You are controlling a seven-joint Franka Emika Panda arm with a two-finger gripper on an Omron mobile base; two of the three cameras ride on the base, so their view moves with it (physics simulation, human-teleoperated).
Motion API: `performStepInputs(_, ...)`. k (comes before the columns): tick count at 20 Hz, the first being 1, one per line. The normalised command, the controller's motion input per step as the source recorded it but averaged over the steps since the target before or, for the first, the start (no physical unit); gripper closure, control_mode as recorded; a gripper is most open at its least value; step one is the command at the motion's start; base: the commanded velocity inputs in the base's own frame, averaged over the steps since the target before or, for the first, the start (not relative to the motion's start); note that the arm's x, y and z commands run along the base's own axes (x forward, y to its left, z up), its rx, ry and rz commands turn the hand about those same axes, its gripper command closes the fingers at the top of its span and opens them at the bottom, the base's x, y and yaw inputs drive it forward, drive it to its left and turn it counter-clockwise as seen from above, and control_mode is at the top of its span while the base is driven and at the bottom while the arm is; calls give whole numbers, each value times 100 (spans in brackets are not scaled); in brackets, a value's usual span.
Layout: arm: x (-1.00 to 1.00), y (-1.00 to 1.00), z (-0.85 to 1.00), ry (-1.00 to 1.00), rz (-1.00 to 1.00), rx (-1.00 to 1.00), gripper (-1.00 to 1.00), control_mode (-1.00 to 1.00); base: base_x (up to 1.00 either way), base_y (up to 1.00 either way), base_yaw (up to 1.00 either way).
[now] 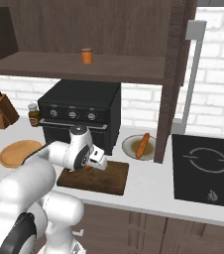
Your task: From the different types of pastries on the counter, select a croissant and place it on the cutting board. Then retrieve a jar of jam from the cabinet and place it alongside the croissant on the cutting board.
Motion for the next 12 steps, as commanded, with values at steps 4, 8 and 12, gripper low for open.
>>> performStepInputs(4,-11,0,-82,-8,0,0,100,-100,0,0,0)
performStepInputs(8,-31,0,-85,-1,0,0,100,-100,0,0,0)
performStepInputs(12,-9,0,-29,-1,0,0,100,-100,0,0,0)
